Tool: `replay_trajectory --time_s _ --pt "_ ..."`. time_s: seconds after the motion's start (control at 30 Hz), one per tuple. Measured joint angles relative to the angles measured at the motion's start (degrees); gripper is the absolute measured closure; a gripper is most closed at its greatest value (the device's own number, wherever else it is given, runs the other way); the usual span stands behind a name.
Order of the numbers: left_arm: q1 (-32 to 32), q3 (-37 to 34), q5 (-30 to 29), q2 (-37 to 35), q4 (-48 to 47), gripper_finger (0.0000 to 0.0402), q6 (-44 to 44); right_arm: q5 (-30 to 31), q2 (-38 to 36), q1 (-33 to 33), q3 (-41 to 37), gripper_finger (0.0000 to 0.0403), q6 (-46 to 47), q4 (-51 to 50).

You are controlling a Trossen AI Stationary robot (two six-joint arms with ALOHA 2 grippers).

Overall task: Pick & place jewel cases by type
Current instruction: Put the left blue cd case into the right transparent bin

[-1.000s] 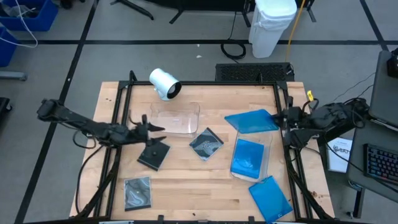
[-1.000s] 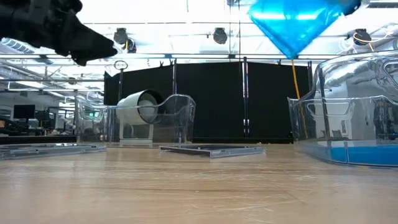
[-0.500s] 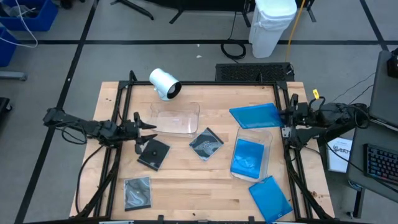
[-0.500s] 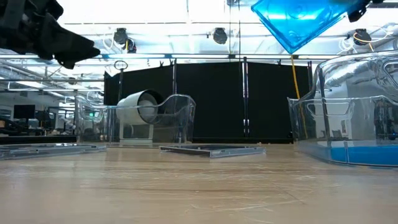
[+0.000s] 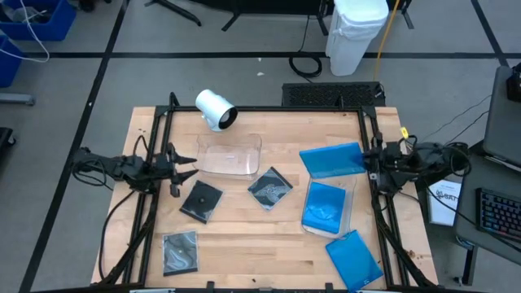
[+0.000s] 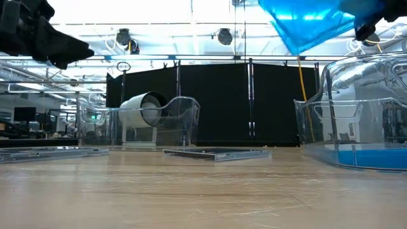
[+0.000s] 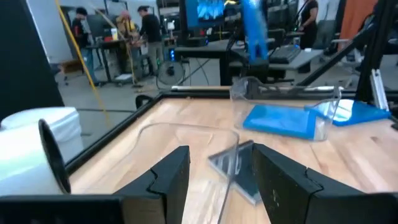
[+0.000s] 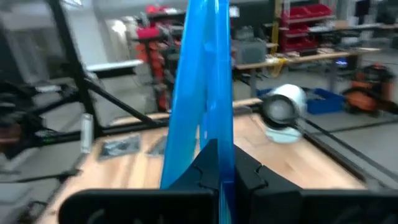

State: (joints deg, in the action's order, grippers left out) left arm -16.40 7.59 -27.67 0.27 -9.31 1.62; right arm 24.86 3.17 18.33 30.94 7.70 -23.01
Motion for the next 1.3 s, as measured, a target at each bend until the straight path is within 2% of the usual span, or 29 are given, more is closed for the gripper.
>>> replay_trajectory --time_s 0.33,0.57,0.7,0.83,0.9,1.17,1.3 --pt "-0.1 0.2 2.2 0.2 0.3 0.0222 -2.2 -3.6 -0.5 0.0 -10.2 0.0403 1.6 10.4" --pt "-0.1 0.2 1.8 0.2 -0.7 0.0222 -0.2 -15.0 0.0 0.0 -17.8 0.0403 2.2 26.7" --pt "-0.1 0.2 1.8 0.2 -1.4 0.0222 -0.3 -19.2 1.4 0.0 -17.9 0.0403 5.7 28.2" --pt "-0.1 0.2 1.8 0.2 -1.3 0.0222 -0.3 -19.2 5.8 0.6 -13.0 0.0403 7.5 25.7" --pt "-0.1 0.2 1.8 0.2 -1.3 0.0222 -0.3 -19.3 9.6 1.0 -8.5 0.0403 7.5 21.5" --pt "-0.1 0.2 1.8 0.2 -1.2 0.0222 -0.3 -13.6 31.9 1.4 17.6 0.0403 11.5 -12.2" --pt "-0.1 0.2 1.8 0.2 -1.2 0.0222 -0.4 -11.0 42.8 1.4 27.8 0.0403 13.3 -25.2"
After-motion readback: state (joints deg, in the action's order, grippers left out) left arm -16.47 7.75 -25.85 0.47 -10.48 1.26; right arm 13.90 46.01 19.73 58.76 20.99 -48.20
